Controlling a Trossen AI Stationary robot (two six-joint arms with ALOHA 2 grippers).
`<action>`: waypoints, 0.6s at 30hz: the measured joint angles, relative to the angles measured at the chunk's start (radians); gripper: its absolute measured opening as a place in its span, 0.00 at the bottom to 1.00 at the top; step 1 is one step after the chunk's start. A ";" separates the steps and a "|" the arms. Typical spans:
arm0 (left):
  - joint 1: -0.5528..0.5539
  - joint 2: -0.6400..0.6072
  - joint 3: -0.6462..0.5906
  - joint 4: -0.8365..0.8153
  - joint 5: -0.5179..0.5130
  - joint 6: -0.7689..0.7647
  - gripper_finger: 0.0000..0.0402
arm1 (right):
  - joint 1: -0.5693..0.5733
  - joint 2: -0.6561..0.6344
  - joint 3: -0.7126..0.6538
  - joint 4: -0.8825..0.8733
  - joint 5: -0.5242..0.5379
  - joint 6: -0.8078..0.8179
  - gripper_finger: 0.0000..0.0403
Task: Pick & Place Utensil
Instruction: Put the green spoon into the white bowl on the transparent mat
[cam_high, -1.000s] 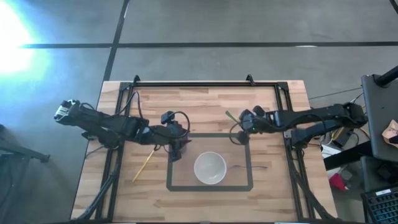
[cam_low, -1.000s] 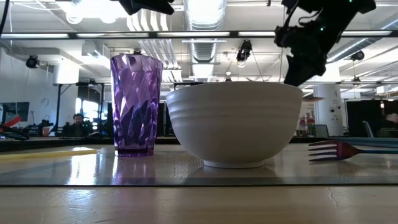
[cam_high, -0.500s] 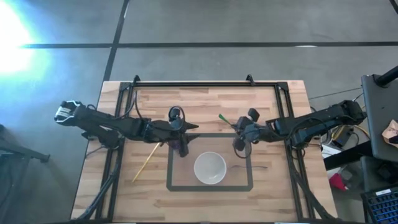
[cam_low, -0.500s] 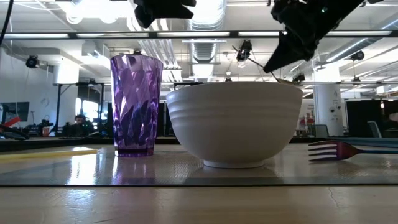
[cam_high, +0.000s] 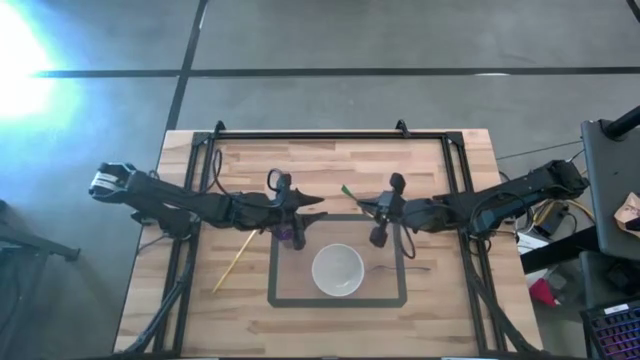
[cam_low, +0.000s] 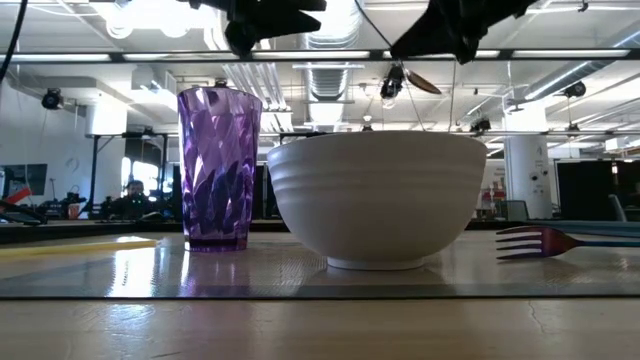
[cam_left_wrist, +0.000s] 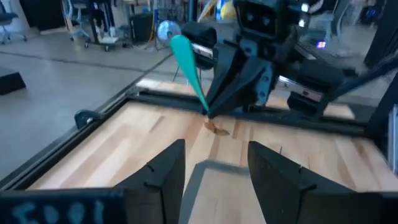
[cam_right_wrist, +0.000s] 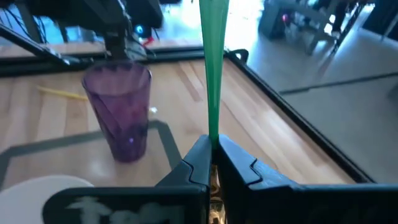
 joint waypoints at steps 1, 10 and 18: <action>0.000 0.000 -0.009 0.021 0.000 0.001 0.42 | 0.002 0.000 0.000 0.016 0.000 -0.010 0.03; 0.003 0.000 -0.063 0.180 0.000 0.001 0.42 | 0.023 0.024 0.000 0.188 0.001 -0.098 0.03; 0.010 0.000 -0.064 0.175 0.000 0.045 0.42 | 0.026 0.151 0.003 0.431 0.070 -0.282 0.03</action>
